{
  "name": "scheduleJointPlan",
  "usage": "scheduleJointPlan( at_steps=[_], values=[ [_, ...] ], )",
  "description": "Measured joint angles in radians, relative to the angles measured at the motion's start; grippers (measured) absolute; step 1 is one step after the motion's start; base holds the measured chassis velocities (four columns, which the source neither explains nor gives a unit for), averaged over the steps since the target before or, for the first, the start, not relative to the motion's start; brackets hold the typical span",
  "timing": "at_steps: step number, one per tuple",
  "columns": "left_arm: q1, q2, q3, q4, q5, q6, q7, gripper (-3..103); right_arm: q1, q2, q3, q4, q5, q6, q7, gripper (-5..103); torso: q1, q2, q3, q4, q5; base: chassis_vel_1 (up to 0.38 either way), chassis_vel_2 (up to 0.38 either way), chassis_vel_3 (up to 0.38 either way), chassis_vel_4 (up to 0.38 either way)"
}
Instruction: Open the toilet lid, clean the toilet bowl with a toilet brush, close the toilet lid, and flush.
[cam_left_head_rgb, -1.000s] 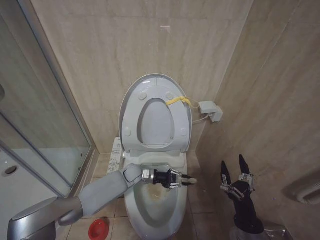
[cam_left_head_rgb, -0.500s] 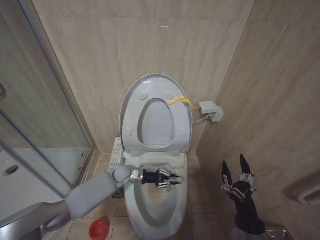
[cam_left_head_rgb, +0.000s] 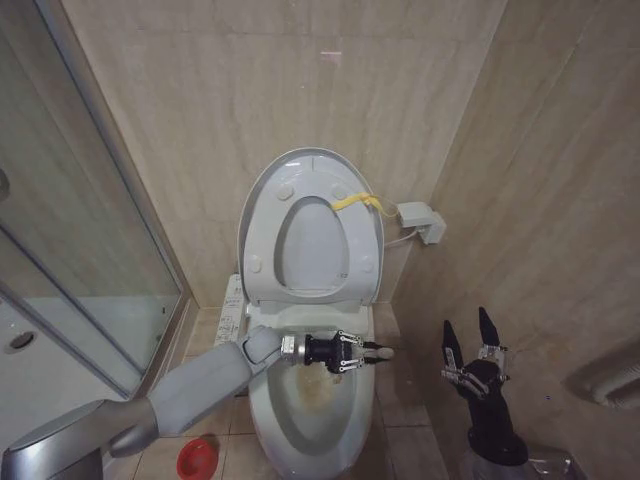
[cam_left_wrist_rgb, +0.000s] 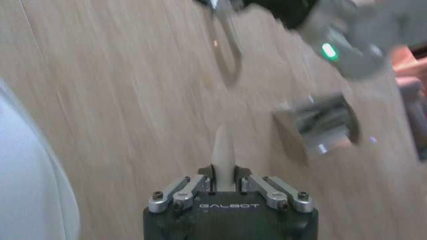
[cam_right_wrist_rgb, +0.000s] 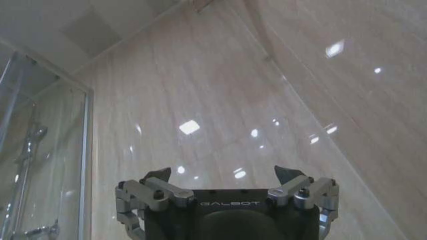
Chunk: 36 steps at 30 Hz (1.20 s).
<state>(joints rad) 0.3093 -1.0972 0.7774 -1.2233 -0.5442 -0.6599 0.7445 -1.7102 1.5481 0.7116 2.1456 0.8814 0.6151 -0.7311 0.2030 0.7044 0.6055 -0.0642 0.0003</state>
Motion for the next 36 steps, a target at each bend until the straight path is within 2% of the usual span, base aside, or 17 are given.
scheduleJointPlan(
  at_steps=[5, 8, 10, 14, 18, 20, 21, 22, 23, 24, 25, 27, 28, 31, 36],
  values=[
    [0.033, 0.047, 0.024, 0.026, 0.041, -0.004, 0.005, 20, -0.029, 0.001, 0.011, 0.035, 0.011, 0.005, -0.003, 100, 0.0, 0.0, 0.0, 0.0014, -0.0005, 0.0, 0.0, 0.0, 0.0],
    [0.025, 0.039, 0.017, 0.013, 0.034, -0.001, 0.005, 20, -0.025, 0.001, 0.012, 0.038, 0.011, 0.002, -0.002, 100, 0.0, 0.0, 0.0, 0.001, -0.0003, 0.0, 0.0, 0.0, 0.0],
    [0.006, 0.019, 0.001, -0.033, 0.002, 0.005, 0.002, 20, -0.018, 0.004, 0.012, 0.031, 0.01, 0.001, -0.001, 100, 0.0, 0.0, 0.0, -0.0008, -0.0004, 0.0, 0.0, 0.0, 0.0],
    [-0.014, 0.027, 0.02, -0.064, -0.023, 0.008, 0.006, 20, -0.003, 0.007, 0.008, 0.008, 0.005, 0.0, 0.0, 100, 0.0, 0.0, 0.0, -0.0013, -0.0002, 0.0, 0.0, 0.0, 0.0],
    [0.015, 0.08, 0.06, -0.027, -0.02, 0.009, 0.01, 20, -0.017, 0.011, 0.007, 0.015, 0.002, 0.002, -0.002, 100, 0.0, 0.0, 0.0, 0.0009, -0.0001, 0.0, 0.0, 0.0, 0.0],
    [0.036, 0.108, 0.082, -0.031, -0.075, 0.049, -0.051, 20, -0.022, 0.012, 0.008, 0.029, 0.003, 0.002, -0.002, 100, 0.0, 0.0, 0.0, 0.0013, -0.0009, 0.0, 0.0, 0.0, 0.0],
    [0.036, 0.108, 0.082, -0.031, -0.075, 0.049, -0.051, 20, -0.022, 0.012, 0.008, 0.029, 0.003, 0.002, -0.002, 100, 0.0, 0.0, 0.0, 0.0013, -0.0009, 0.0, 0.0, 0.0, 0.0],
    [0.038, 0.112, 0.086, -0.041, -0.096, 0.064, -0.078, 20, -0.022, 0.012, 0.008, 0.031, 0.003, 0.002, -0.002, 100, 0.0, 0.0, 0.0, 0.001, -0.0005, 0.0, 0.0, 0.0, 0.0],
    [0.039, 0.117, 0.089, -0.073, -0.139, 0.092, -0.126, 20, -0.022, 0.013, 0.008, 0.032, 0.002, 0.001, -0.002, 100, 0.0, 0.0, 0.0, 0.0009, -0.0003, 0.0, 0.0, 0.0, 0.0],
    [0.039, 0.117, 0.089, -0.073, -0.139, 0.092, -0.126, 20, -0.022, 0.013, 0.008, 0.032, 0.002, 0.001, -0.002, 100, 0.0, 0.0, 0.0, 0.0009, -0.0003, 0.0, 0.0, 0.0, 0.0],
    [0.038, 0.119, 0.088, -0.098, -0.164, 0.109, -0.155, 20, -0.022, 0.014, 0.008, 0.032, 0.001, 0.001, -0.002, 100, 0.0, 0.0, 0.0, -0.0001, -0.0005, 0.0, 0.0, 0.0, 0.0],
    [0.035, 0.132, 0.085, -0.205, -0.257, 0.166, -0.234, 20, -0.021, 0.018, 0.004, 0.028, -0.005, 0.001, -0.002, 100, 0.0, 0.0, 0.0, -0.0006, -0.0003, 0.0, 0.0, 0.0, 0.0],
    [0.035, 0.142, 0.085, -0.236, -0.288, 0.182, -0.251, 20, -0.021, 0.019, 0.004, 0.027, -0.007, 0.001, -0.003, 100, 0.0, 0.0, 0.0, -0.0008, -0.0002, 0.0, 0.0, 0.0, 0.0],
    [0.04, 0.167, 0.096, -0.259, -0.318, 0.196, -0.263, 20, -0.02, 0.02, 0.003, 0.026, -0.009, 0.001, -0.003, 100, 0.0, 0.0, 0.0, -0.0004, -0.0002, 0.0, 0.0, 0.0, 0.0],
    [0.071, 0.194, 0.093, -0.168, -0.23, 0.147, -0.219, 20, -0.015, 0.017, -0.009, 0.027, -0.01, 0.0, -0.003, 100, 0.0, 0.0, 0.0, 0.001, -0.0005, 0.0, 0.0, 0.0, 0.0]
  ],
)
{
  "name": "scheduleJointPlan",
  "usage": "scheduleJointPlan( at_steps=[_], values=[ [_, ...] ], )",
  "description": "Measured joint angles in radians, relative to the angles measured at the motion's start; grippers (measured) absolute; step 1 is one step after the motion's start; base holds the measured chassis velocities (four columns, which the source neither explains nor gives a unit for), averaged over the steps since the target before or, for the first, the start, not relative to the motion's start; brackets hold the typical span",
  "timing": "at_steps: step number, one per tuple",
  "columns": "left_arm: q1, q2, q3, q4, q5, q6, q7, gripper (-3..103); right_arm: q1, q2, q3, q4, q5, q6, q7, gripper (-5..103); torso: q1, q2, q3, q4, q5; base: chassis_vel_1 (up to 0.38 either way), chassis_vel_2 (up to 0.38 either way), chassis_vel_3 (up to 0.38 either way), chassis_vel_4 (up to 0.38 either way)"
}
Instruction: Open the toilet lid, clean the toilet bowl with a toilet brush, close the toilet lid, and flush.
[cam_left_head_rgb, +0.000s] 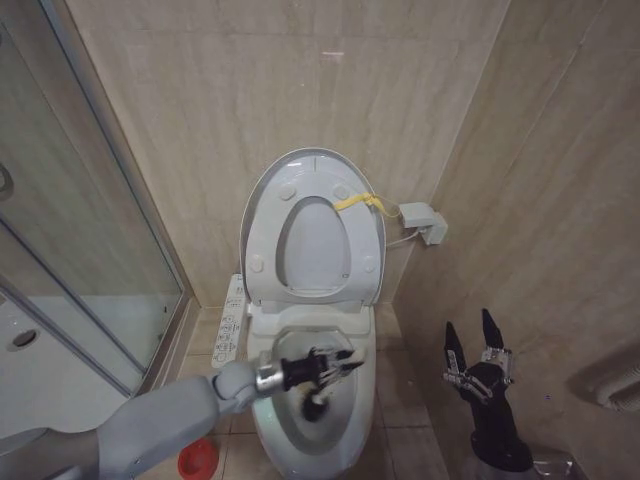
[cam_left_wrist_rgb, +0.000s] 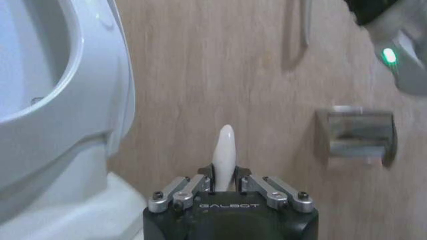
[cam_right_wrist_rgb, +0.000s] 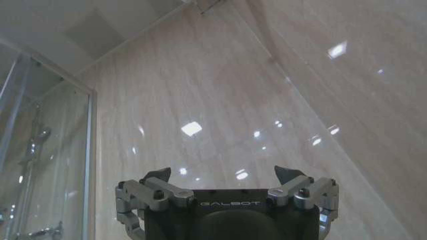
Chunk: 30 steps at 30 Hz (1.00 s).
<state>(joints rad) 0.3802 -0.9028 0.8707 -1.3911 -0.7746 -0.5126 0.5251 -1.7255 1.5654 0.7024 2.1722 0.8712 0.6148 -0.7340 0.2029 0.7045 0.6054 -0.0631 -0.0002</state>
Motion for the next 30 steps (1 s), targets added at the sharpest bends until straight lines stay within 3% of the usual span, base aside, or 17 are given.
scheduleJointPlan(
  at_steps=[4, 8, 11, 13, 18, 21, 24, 30],
  values=[
    [-0.008, -0.017, -0.025, -0.014, 0.005, -0.005, -0.011, 20, 0.001, 0.0, -0.004, -0.003, -0.003, 0.0, 0.0, 100, 0.0, 0.0, 0.0, 0.0002, 0.0002, 0.0, 0.0, 0.0, 0.0],
    [-0.046, -0.074, -0.048, -0.04, -0.005, -0.006, -0.028, 20, -0.001, 0.008, -0.002, 0.001, -0.005, 0.0, -0.001, 100, 0.0, 0.0, 0.0, -0.0025, 0.0002, 0.0, 0.0, 0.0, 0.0],
    [-0.036, -0.08, -0.038, 0.024, 0.038, -0.026, -0.019, 20, -0.005, 0.009, -0.003, 0.006, -0.005, 0.0, -0.002, 100, 0.0, 0.0, 0.0, -0.0019, 0.0004, 0.0, 0.0, 0.0, 0.0],
    [0.006, -0.075, -0.042, 0.114, 0.103, -0.067, 0.004, 20, -0.007, 0.005, -0.006, 0.009, -0.006, 0.001, -0.002, 100, 0.0, 0.0, 0.0, 0.0, 0.0003, 0.0, 0.0, 0.0, 0.0],
    [0.026, -0.093, -0.054, 0.121, 0.128, -0.081, 0.001, 20, -0.011, 0.001, -0.005, 0.01, -0.005, 0.002, -0.004, 100, 0.0, 0.0, 0.0, 0.0006, 0.0003, 0.0, 0.0, 0.0, 0.0],
    [-0.01, -0.147, -0.062, 0.066, 0.112, -0.078, -0.02, 20, -0.015, 0.005, 0.0, 0.013, -0.005, 0.002, -0.005, 100, 0.0, 0.0, 0.0, -0.002, 0.0001, 0.0, 0.0, 0.0, 0.0],
    [-0.03, -0.164, -0.058, 0.061, 0.105, -0.08, -0.027, 20, -0.01, 0.006, 0.001, 0.012, -0.005, 0.002, -0.005, 100, 0.0, 0.0, 0.0, -0.0025, 0.0005, 0.0, 0.0, 0.0, 0.0],
    [0.008, -0.145, -0.055, 0.167, 0.162, -0.109, -0.019, 20, -0.025, 0.003, 0.004, 0.024, 0.005, 0.005, -0.01, 100, 0.0, 0.0, 0.0, 0.0009, 0.0001, 0.0, 0.0, 0.0, 0.0]
  ],
)
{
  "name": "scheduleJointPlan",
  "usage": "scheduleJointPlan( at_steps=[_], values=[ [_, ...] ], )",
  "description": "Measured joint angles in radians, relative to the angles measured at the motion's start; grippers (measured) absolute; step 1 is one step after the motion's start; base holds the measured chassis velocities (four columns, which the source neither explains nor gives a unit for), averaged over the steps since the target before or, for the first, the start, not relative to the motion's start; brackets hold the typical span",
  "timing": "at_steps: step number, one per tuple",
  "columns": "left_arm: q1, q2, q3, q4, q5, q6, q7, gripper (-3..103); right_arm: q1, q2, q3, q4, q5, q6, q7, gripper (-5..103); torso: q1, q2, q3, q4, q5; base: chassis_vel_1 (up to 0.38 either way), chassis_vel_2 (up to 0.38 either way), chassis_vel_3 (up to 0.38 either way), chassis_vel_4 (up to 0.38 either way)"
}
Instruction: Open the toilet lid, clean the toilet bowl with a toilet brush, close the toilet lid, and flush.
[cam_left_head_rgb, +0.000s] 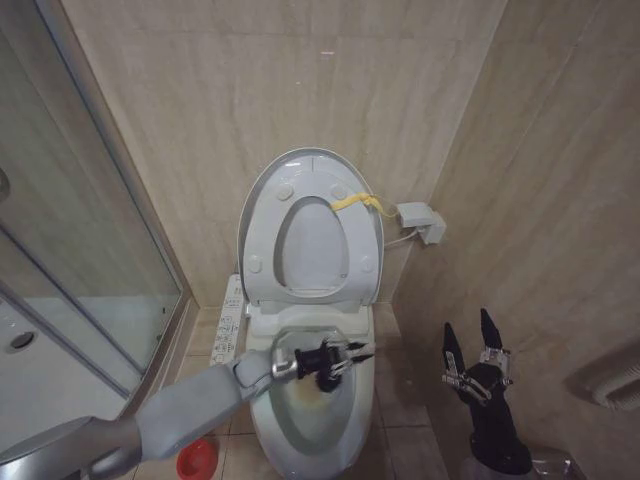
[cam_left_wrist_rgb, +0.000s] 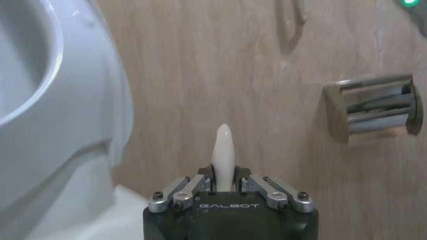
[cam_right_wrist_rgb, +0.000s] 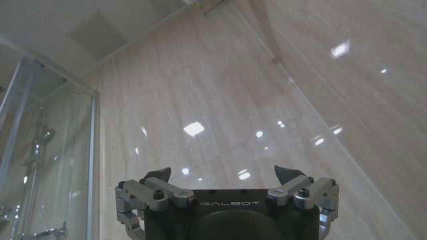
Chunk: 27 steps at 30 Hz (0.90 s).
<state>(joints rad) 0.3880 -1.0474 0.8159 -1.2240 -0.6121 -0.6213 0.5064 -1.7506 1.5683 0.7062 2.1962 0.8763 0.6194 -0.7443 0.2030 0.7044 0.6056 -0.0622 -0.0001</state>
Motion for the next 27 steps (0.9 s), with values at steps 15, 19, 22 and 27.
scheduleJointPlan(
  at_steps=[15, 19, 22, 27],
  values=[
    [-0.021, -0.04, 0.005, 0.048, 0.008, -0.017, 0.005, 20, 0.01, -0.002, 0.004, -0.007, 0.004, -0.003, 0.001, 100, 0.0, 0.0, 0.0, -0.0002, 0.0001, -0.008, -0.005, -0.001, -0.002],
    [-0.038, -0.062, 0.002, -0.026, -0.015, -0.009, -0.001, 20, 0.014, 0.0, 0.008, -0.008, 0.006, -0.003, 0.002, 100, 0.0, 0.0, 0.0, -0.0025, -0.0001, 0.0, 0.0, 0.0, 0.0],
    [-0.043, -0.074, 0.0, -0.037, -0.019, -0.01, 0.0, 20, 0.015, 0.002, 0.009, -0.012, 0.005, -0.003, 0.002, 100, 0.0, 0.0, 0.0, -0.0032, 0.0001, 0.0, 0.0, 0.0, 0.0],
    [0.003, -0.046, 0.001, 0.039, 0.003, -0.027, 0.022, 20, 0.012, -0.002, 0.008, -0.011, 0.005, -0.003, 0.001, 100, 0.0, 0.0, 0.0, -0.0007, 0.0003, 0.0, 0.0, 0.0, 0.0]
  ],
)
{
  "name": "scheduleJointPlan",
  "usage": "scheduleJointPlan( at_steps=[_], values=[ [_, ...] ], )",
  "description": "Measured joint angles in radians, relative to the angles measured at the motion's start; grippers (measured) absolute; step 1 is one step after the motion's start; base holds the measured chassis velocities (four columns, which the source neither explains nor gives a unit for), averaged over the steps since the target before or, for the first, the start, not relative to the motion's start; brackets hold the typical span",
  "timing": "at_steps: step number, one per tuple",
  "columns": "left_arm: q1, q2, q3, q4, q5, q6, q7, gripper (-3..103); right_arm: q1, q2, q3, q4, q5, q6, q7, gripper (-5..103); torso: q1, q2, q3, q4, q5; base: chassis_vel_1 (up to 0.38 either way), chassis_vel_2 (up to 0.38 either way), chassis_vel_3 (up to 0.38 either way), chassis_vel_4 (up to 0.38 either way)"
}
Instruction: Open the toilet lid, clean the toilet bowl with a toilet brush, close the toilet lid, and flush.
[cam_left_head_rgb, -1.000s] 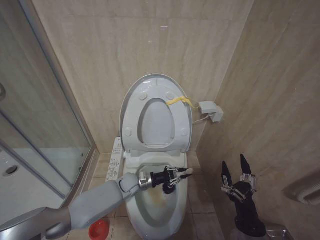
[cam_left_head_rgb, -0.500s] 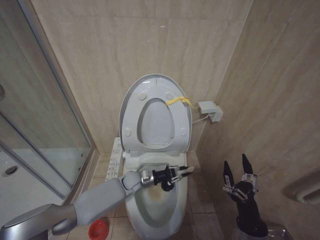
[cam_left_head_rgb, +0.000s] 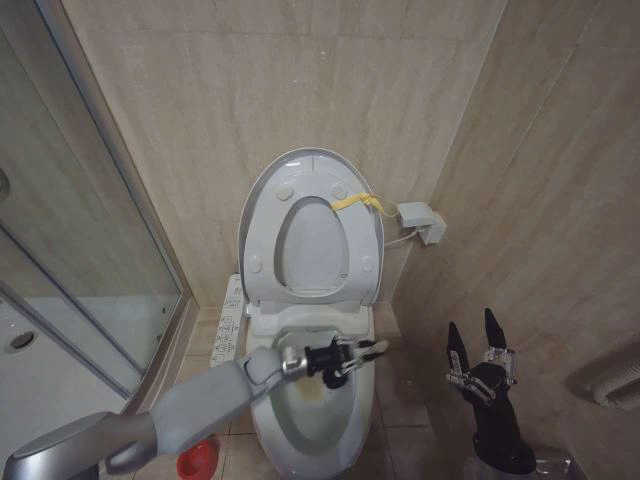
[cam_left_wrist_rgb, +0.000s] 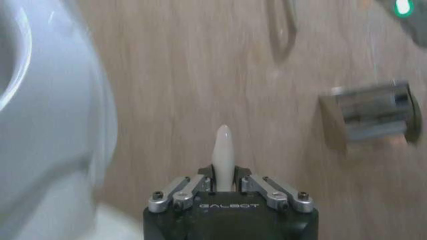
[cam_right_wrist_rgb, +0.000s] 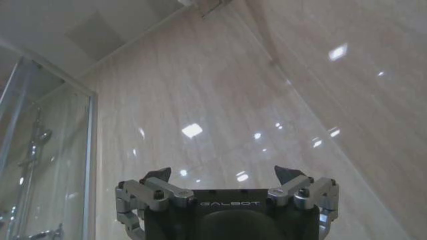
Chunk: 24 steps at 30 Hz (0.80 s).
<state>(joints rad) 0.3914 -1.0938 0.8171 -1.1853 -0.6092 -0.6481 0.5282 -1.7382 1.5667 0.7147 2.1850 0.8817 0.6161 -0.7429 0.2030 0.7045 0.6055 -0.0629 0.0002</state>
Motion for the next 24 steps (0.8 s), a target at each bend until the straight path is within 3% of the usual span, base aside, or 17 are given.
scheduleJointPlan(
  at_steps=[4, 6, 8, 11, 14, 16, 19, 22, 24],
  values=[
    [0.009, -0.006, -0.021, -0.027, -0.004, 0.002, -0.002, 20, 0.001, -0.002, 0.003, 0.0, 0.001, -0.001, 0.0, 100, 0.0, 0.0, 0.0, 0.0001, -0.0001, 0.0, 0.0, 0.0, 0.0],
    [0.0, -0.027, -0.037, -0.073, -0.016, 0.009, -0.01, 20, 0.003, 0.001, 0.004, 0.0, 0.001, -0.001, 0.0, 100, 0.0, 0.0, 0.0, -0.0021, -0.0005, 0.0, 0.0, 0.0, 0.0],
    [-0.005, -0.03, -0.04, -0.076, -0.015, 0.008, -0.009, 20, 0.003, 0.002, 0.004, -0.001, 0.0, -0.001, 0.0, 100, 0.0, 0.0, 0.0, -0.0025, -0.0005, 0.0, 0.0, 0.0, 0.0],
    [-0.003, -0.024, -0.039, -0.041, -0.002, -0.002, 0.002, 20, 0.002, 0.003, 0.002, -0.002, -0.001, -0.001, 0.0, 100, 0.0, 0.0, 0.0, -0.0022, -0.0002, 0.0, 0.0, 0.0, 0.0],
    [0.023, 0.006, -0.046, 0.012, 0.016, -0.013, 0.012, 20, 0.003, -0.004, 0.0, -0.002, 0.001, -0.002, 0.0, 100, 0.0, 0.0, 0.0, 0.0005, 0.0002, 0.0, 0.0, 0.0, 0.0],
    [0.026, 0.007, -0.058, 0.006, 0.016, -0.012, 0.012, 20, 0.003, -0.006, 0.0, -0.002, 0.002, -0.002, 0.0, 100, 0.0, 0.0, 0.0, 0.0006, -0.0003, 0.061, 0.034, 0.013, 0.025],
    [0.007, -0.014, -0.082, -0.059, -0.004, 0.0, 0.004, 20, 0.003, -0.003, 0.009, -0.003, 0.005, -0.002, 0.0, 100, 0.0, 0.0, 0.0, -0.0018, -0.0004, 0.02, 0.011, 0.007, 0.008],
    [-0.005, -0.015, -0.081, -0.066, -0.004, -0.001, 0.006, 20, 0.002, 0.001, 0.009, -0.002, 0.005, -0.002, 0.0, 100, 0.0, 0.0, 0.0, -0.0027, -0.0002, 0.0, 0.0, 0.0, 0.0],
    [0.01, 0.009, -0.07, -0.021, 0.01, -0.012, 0.018, 20, 0.0, 0.002, 0.006, 0.0, 0.004, -0.002, -0.001, 100, 0.0, 0.0, 0.0, -0.002, -0.0003, 0.0, 0.0, 0.0, 0.0]
  ],
)
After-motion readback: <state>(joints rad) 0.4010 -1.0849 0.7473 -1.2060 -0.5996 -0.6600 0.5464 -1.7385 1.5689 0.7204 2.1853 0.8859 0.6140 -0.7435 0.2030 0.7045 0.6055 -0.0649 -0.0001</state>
